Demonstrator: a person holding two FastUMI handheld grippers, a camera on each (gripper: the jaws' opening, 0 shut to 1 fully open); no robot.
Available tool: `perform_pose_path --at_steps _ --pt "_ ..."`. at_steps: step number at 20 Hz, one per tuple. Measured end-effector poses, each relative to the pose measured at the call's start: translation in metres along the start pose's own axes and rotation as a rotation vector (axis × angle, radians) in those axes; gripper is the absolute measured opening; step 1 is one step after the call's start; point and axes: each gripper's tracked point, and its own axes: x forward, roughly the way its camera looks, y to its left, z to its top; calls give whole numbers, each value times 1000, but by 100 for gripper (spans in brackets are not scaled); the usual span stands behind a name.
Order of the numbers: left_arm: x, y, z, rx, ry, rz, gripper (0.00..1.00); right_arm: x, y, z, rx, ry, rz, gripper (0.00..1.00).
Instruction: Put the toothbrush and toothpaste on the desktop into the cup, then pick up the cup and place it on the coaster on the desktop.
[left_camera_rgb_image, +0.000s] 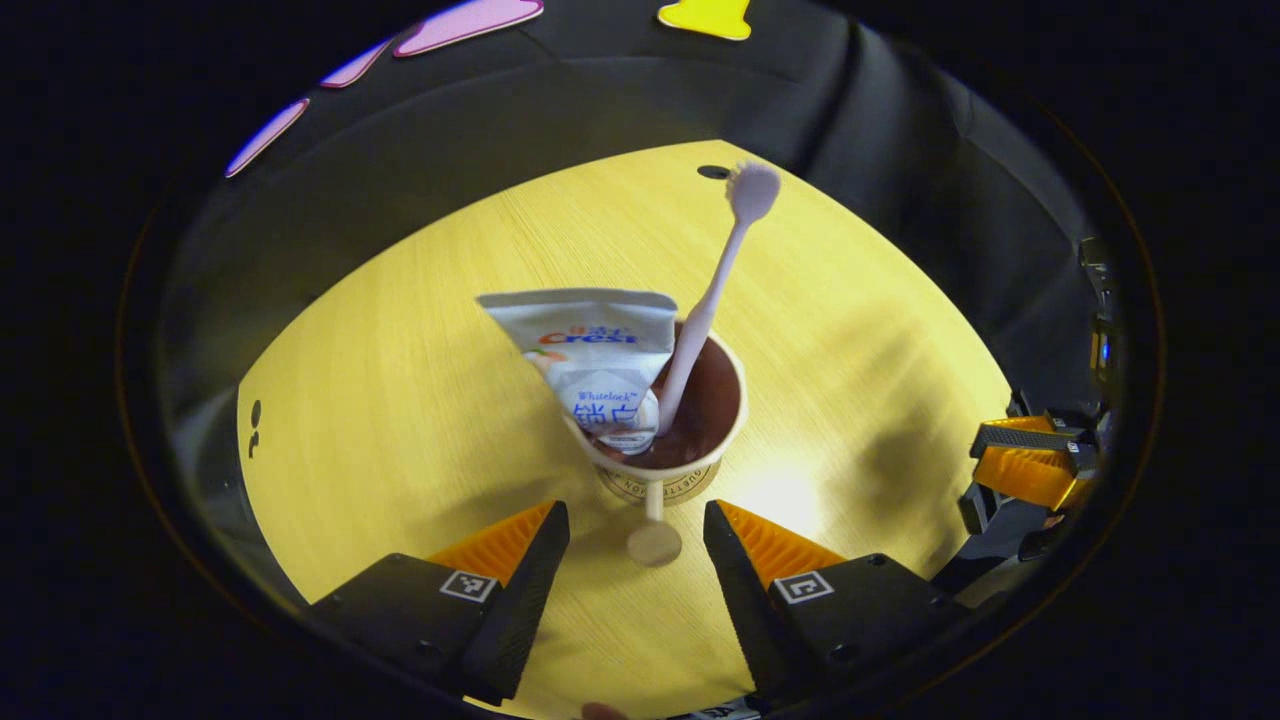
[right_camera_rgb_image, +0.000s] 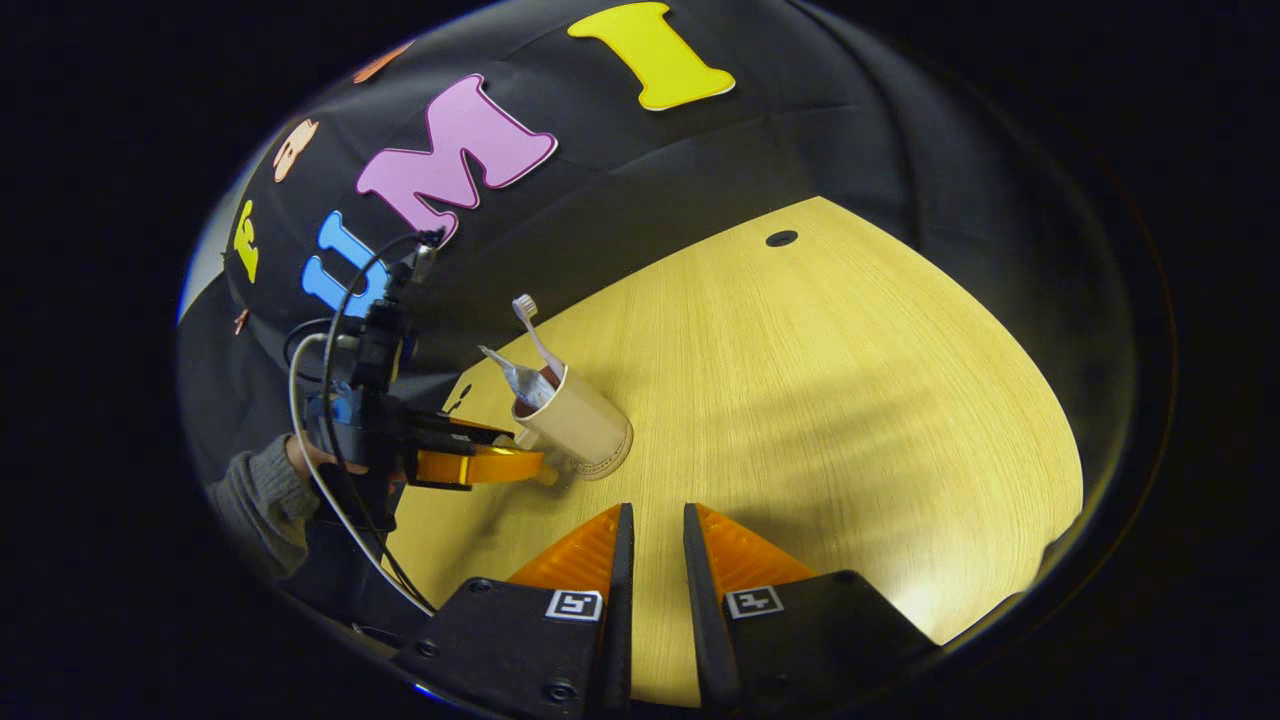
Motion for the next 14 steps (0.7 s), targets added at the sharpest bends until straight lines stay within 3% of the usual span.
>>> perform_pose_path --at_steps 14 --pt "-115 9 -24 -232 -312 61 85 11 23 -4 -36 28 25 30"
